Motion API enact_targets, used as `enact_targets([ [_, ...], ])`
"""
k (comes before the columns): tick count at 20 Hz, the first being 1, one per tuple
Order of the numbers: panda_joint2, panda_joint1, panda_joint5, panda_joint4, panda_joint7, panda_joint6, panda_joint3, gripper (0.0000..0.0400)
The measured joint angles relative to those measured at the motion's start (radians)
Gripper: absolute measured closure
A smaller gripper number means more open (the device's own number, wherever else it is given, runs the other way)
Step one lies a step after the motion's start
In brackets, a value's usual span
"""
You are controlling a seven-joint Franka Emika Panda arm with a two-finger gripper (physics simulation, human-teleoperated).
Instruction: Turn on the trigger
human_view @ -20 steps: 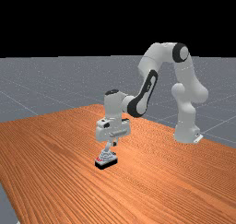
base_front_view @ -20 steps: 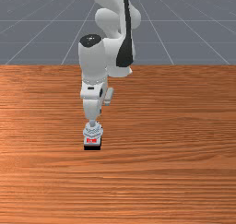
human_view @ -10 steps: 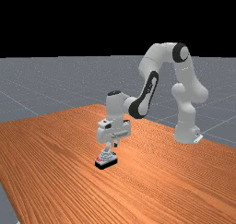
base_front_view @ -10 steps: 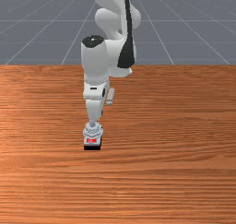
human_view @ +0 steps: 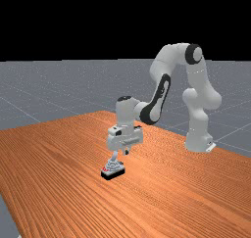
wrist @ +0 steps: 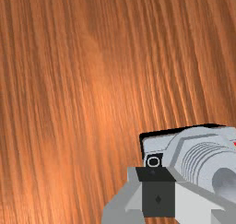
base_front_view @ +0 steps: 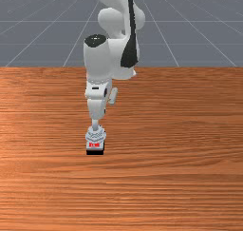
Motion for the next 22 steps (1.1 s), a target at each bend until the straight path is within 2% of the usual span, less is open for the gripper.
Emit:
enact_targets([
  [2,0.008,-0.011,0.016,0.012,0.042,-0.004,-0.021,0.04],
  [5,0.019,-0.049,0.021,0.032,-0.007,-0.013,-0.032,0.04],
  [6,0.018,-0.028,-0.067,0.027,-0.027,-0.001,-0.059,0.04],
  [7,0.02,-0.033,-0.06,0.031,-0.034,-0.002,-0.055,0.04],
  [8,0.021,-0.055,-0.018,0.034,-0.073,-0.01,-0.032,0.04],
  [10,0.018,-0.062,-0.011,0.031,-0.111,-0.012,-0.017,0.04],
  [12,0.014,-0.038,-0.024,0.024,-0.052,-0.006,-0.028,0.04],
  [16,0.027,-0.041,0.009,0.045,0.011,-0.017,-0.041,0.04],
  [22,0.044,-0.063,-0.016,0.074,-0.124,-0.03,-0.013,0.04],
])
